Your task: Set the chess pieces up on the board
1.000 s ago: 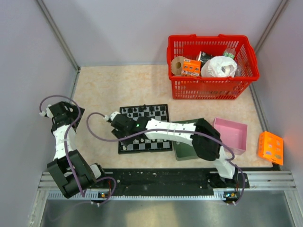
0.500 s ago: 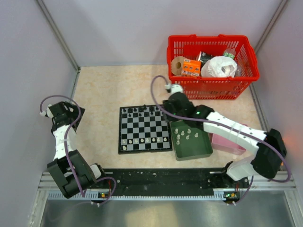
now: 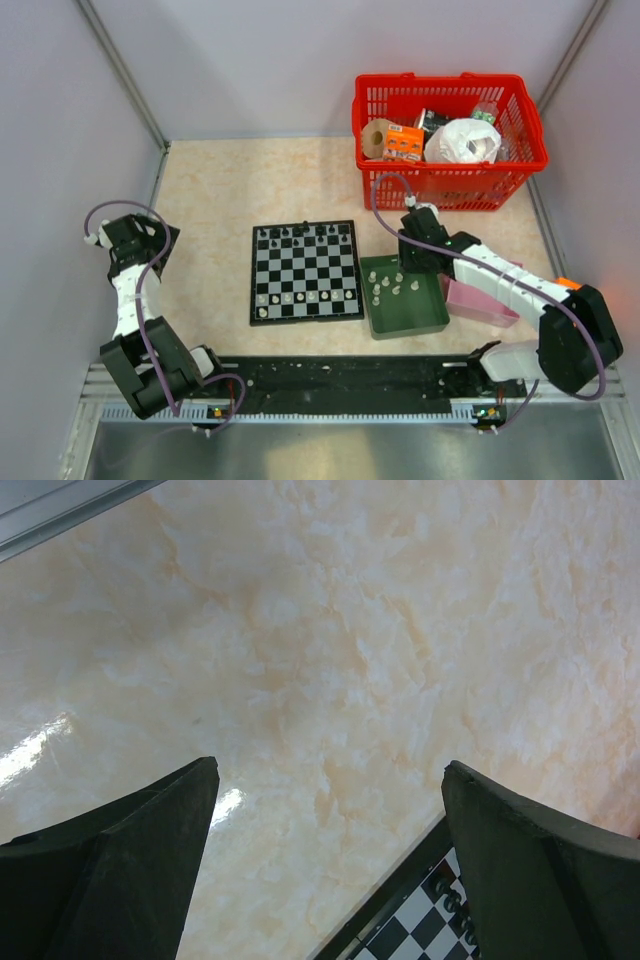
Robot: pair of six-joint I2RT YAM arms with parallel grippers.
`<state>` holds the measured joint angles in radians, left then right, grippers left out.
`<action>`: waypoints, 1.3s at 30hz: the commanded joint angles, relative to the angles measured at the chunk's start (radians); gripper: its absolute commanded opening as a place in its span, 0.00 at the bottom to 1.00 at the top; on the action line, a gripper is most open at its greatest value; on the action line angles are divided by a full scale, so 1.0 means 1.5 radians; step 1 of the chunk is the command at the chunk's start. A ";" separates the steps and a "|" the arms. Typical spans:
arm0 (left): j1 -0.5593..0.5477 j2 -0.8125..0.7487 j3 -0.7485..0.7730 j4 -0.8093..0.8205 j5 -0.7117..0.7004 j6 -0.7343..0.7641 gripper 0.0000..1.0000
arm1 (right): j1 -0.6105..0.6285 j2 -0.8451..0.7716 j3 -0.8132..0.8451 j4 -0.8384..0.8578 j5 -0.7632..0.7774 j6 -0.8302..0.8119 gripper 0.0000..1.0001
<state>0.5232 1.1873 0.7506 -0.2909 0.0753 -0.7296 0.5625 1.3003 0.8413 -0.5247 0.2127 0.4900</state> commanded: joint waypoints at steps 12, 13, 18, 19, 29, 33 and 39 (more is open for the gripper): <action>0.005 -0.002 0.012 0.026 0.005 0.011 0.99 | -0.008 0.090 0.040 0.045 -0.056 -0.044 0.40; 0.006 -0.001 0.011 0.026 0.004 0.010 0.99 | -0.007 0.096 0.041 0.045 -0.057 -0.048 0.40; 0.006 -0.001 0.011 0.027 0.004 0.011 0.99 | -0.008 0.121 0.047 0.046 -0.036 -0.065 0.38; 0.006 -0.001 0.011 0.026 0.002 0.010 0.99 | -0.007 0.124 0.047 0.047 -0.034 -0.071 0.38; 0.007 0.001 0.008 0.030 0.005 0.009 0.99 | -0.008 0.154 0.054 0.056 -0.049 -0.085 0.33; 0.007 0.000 0.008 0.028 0.002 0.009 0.99 | -0.008 0.153 0.054 0.054 -0.059 -0.085 0.32; 0.007 0.001 0.007 0.030 0.005 0.008 0.99 | -0.008 0.156 0.055 0.045 -0.061 -0.085 0.29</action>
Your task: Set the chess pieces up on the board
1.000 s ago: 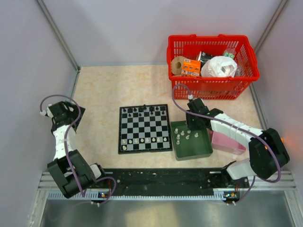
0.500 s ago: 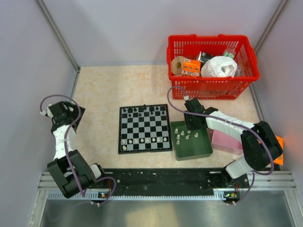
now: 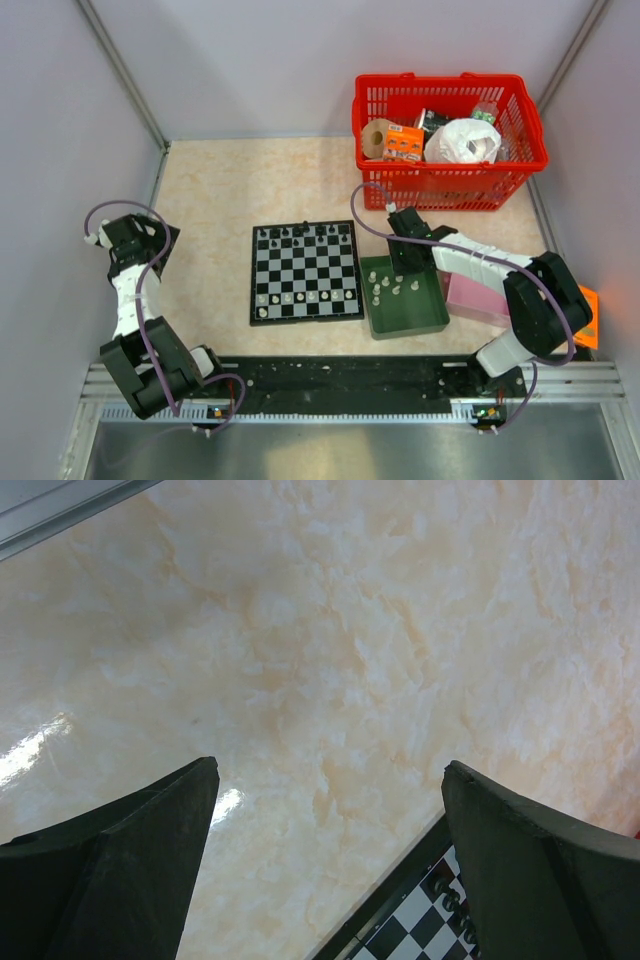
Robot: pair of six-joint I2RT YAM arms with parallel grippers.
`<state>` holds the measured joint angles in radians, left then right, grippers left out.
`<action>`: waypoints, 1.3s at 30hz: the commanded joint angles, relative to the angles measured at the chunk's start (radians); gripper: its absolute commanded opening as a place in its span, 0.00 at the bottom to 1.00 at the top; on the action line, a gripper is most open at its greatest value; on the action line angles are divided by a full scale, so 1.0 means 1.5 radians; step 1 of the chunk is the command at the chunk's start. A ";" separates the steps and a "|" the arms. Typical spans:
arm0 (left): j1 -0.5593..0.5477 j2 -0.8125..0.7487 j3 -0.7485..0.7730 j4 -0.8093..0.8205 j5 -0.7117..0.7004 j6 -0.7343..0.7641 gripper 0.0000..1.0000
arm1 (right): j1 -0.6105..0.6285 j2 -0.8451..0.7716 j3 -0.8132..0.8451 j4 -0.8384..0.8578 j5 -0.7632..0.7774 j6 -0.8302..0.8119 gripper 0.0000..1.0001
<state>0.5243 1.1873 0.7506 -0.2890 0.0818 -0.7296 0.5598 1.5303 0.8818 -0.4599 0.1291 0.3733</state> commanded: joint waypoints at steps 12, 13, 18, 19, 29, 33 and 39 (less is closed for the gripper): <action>0.005 0.004 0.005 0.033 0.001 0.008 0.99 | -0.004 0.003 0.028 -0.012 -0.016 -0.011 0.28; 0.007 0.003 0.004 0.033 -0.001 0.009 0.99 | -0.004 0.004 0.027 -0.014 -0.016 -0.011 0.28; 0.007 0.004 0.004 0.033 0.002 0.008 0.99 | -0.004 0.006 0.031 -0.015 -0.010 -0.012 0.20; 0.007 0.002 0.004 0.033 0.002 0.009 0.99 | -0.005 0.006 0.031 -0.016 -0.009 -0.013 0.19; 0.007 0.004 0.004 0.034 0.003 0.008 0.99 | 0.017 -0.059 0.093 -0.081 0.037 -0.027 0.05; 0.007 0.004 0.002 0.036 0.005 0.006 0.99 | 0.053 -0.097 0.152 -0.127 0.054 -0.025 0.05; 0.007 0.001 0.000 0.035 0.002 0.007 0.99 | 0.203 -0.046 0.254 -0.128 0.042 0.000 0.05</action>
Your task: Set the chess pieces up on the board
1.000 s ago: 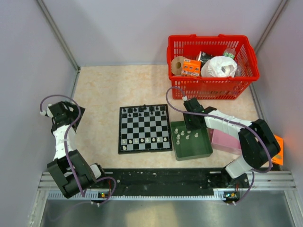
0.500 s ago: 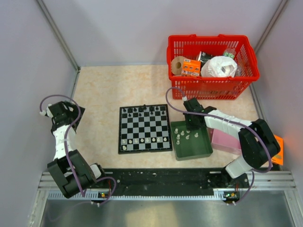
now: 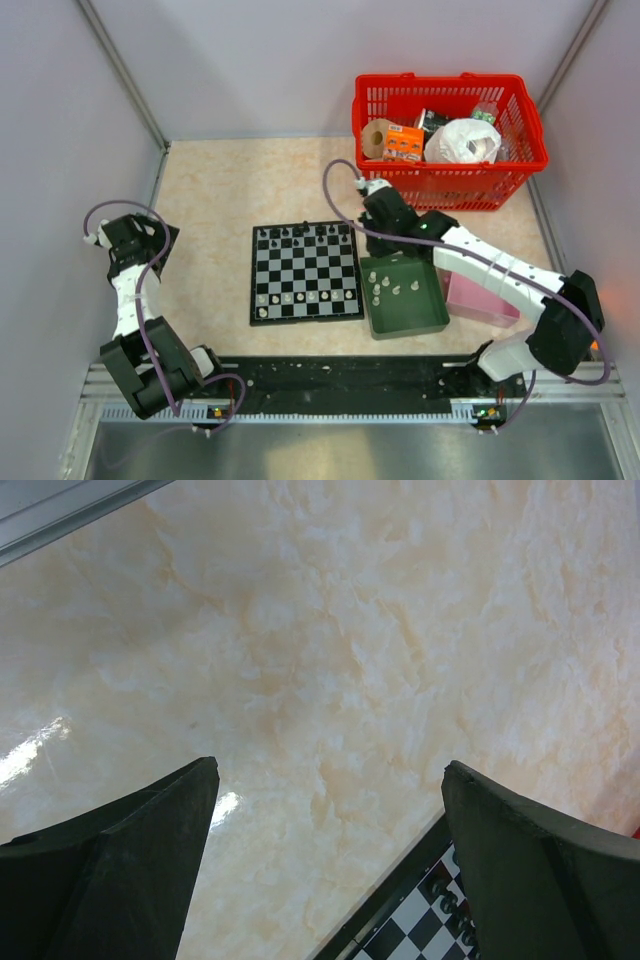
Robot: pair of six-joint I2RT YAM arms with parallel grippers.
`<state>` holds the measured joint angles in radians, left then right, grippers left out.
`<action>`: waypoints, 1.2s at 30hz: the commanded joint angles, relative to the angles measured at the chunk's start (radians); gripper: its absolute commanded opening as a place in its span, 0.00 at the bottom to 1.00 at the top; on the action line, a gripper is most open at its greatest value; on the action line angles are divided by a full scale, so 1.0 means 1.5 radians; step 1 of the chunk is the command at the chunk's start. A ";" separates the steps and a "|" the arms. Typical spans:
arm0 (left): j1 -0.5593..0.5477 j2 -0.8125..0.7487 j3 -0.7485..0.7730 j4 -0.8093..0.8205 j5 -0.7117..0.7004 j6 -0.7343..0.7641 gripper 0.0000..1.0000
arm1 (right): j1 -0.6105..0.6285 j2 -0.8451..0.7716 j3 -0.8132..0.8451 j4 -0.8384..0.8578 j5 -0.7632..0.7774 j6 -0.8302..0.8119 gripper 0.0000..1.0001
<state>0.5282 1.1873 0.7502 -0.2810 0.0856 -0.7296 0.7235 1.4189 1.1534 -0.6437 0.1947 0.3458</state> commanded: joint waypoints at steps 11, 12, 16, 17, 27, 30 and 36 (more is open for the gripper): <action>0.010 -0.011 0.002 0.001 -0.074 0.000 0.99 | 0.299 0.308 0.286 0.026 -0.042 0.020 0.04; 0.011 -0.013 0.002 0.000 -0.080 0.000 0.99 | 0.306 0.322 0.300 0.026 -0.044 0.018 0.04; 0.015 -0.013 0.005 -0.008 -0.090 0.001 0.99 | 0.325 0.365 0.334 0.026 -0.059 0.018 0.05; 0.017 -0.012 0.007 -0.009 -0.091 0.000 0.99 | 0.327 0.372 0.340 0.025 -0.062 0.017 0.05; 0.024 -0.006 0.004 -0.008 -0.085 -0.002 0.99 | 0.340 0.429 0.380 0.022 -0.089 0.020 0.05; 0.027 -0.006 0.003 -0.009 -0.085 -0.002 0.99 | 0.343 0.441 0.389 0.022 -0.094 0.022 0.05; 0.034 -0.009 0.001 -0.009 -0.082 -0.001 0.99 | 0.346 0.458 0.397 0.022 -0.096 0.021 0.06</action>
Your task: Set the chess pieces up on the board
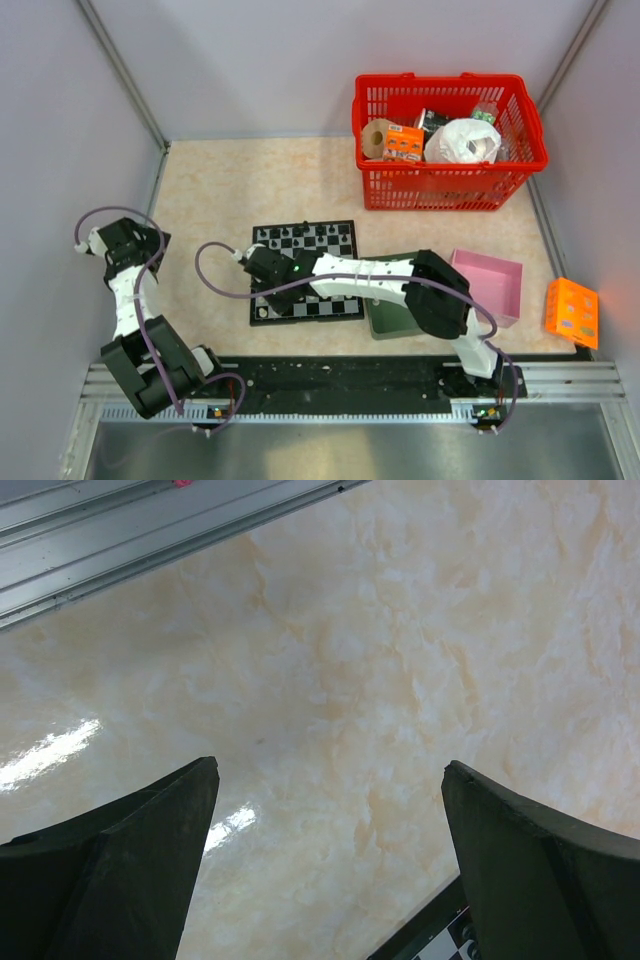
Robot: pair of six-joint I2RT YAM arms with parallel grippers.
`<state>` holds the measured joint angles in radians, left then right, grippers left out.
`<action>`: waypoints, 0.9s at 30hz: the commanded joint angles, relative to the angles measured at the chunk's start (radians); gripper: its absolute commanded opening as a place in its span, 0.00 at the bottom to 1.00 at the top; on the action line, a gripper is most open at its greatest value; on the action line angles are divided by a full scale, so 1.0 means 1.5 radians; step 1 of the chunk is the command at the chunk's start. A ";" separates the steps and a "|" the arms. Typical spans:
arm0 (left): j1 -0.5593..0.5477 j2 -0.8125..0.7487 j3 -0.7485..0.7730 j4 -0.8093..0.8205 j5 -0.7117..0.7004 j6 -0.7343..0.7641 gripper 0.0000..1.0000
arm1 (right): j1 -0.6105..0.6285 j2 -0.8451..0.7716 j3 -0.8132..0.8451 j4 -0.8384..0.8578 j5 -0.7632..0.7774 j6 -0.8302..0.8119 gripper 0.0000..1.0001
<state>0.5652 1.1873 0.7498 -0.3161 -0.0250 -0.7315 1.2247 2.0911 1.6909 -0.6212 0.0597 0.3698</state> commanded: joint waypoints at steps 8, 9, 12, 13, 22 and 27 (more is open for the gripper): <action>0.017 -0.010 -0.002 0.015 -0.003 0.002 0.99 | 0.013 0.028 0.048 0.006 0.002 0.006 0.06; 0.017 -0.010 -0.004 0.016 -0.002 0.003 0.99 | 0.013 0.030 0.049 0.008 0.006 0.005 0.06; 0.018 -0.011 -0.005 0.017 0.000 0.003 0.99 | 0.012 0.034 0.053 0.008 0.014 0.007 0.07; 0.019 -0.010 -0.005 0.017 0.001 0.002 0.99 | 0.013 0.037 0.054 0.007 0.015 0.006 0.07; 0.023 -0.011 -0.009 0.024 0.007 0.005 0.99 | 0.013 0.044 0.056 0.005 0.013 0.006 0.12; 0.025 -0.010 -0.010 0.025 0.011 0.005 0.99 | 0.012 0.043 0.059 0.004 0.016 0.003 0.17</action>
<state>0.5911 1.1873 0.7418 -0.3153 -0.0162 -0.7307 1.2297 2.1387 1.7237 -0.6220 0.0639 0.3698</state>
